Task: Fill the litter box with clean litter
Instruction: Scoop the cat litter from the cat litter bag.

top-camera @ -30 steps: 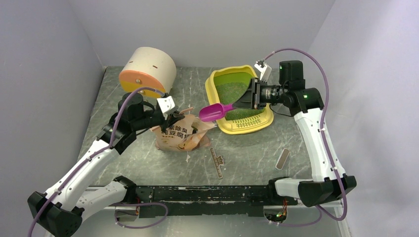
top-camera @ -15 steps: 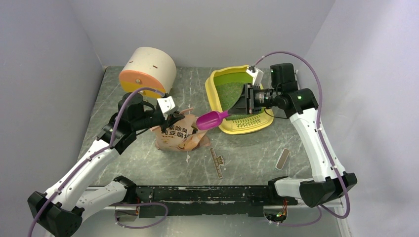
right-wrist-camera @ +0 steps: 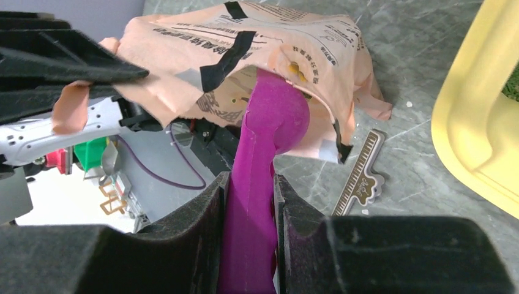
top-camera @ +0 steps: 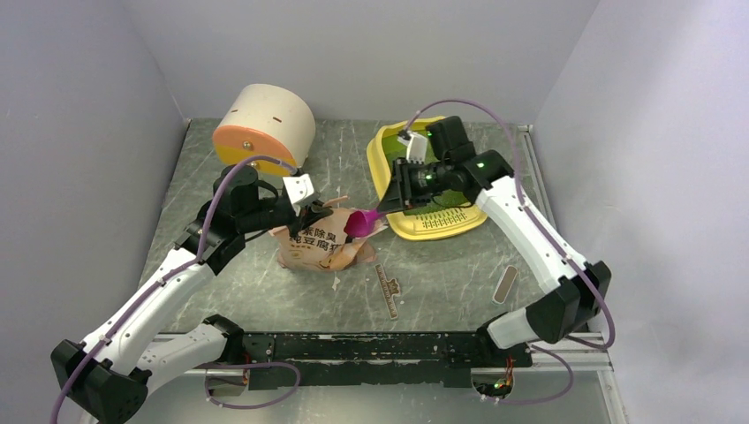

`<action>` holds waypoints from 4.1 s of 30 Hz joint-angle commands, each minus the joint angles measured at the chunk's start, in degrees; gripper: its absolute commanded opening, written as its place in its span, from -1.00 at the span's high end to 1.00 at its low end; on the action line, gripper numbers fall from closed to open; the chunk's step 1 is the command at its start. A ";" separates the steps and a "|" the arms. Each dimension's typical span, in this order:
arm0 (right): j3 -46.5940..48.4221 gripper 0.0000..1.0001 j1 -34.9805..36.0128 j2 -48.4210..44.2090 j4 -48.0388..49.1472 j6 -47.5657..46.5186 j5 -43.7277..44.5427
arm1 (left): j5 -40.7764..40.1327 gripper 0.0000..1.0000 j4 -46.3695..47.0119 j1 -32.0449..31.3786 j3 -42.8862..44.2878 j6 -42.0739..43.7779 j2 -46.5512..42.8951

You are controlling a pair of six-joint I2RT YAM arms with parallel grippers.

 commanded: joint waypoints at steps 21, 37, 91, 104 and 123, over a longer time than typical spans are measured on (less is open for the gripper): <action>2.39 1.00 9.09 13.25 3.81 6.43 14.90 | 0.04 0.90 2.88 -0.55 1.39 1.34 1.75; -2.02 1.00 10.01 13.79 12.04 9.14 13.24 | 0.11 0.91 3.28 -0.53 -1.33 1.28 2.83; -23.39 1.00 9.97 21.76 59.79 34.59 -15.79 | 0.22 0.90 14.40 -6.26 2.44 -2.42 13.14; -30.48 1.00 8.48 18.03 81.61 49.35 -22.88 | 1.54 0.91 16.51 -6.37 7.43 -1.62 16.00; -41.47 1.00 0.83 13.89 115.64 74.39 -23.20 | -3.11 0.91 16.03 -6.37 6.00 1.68 13.00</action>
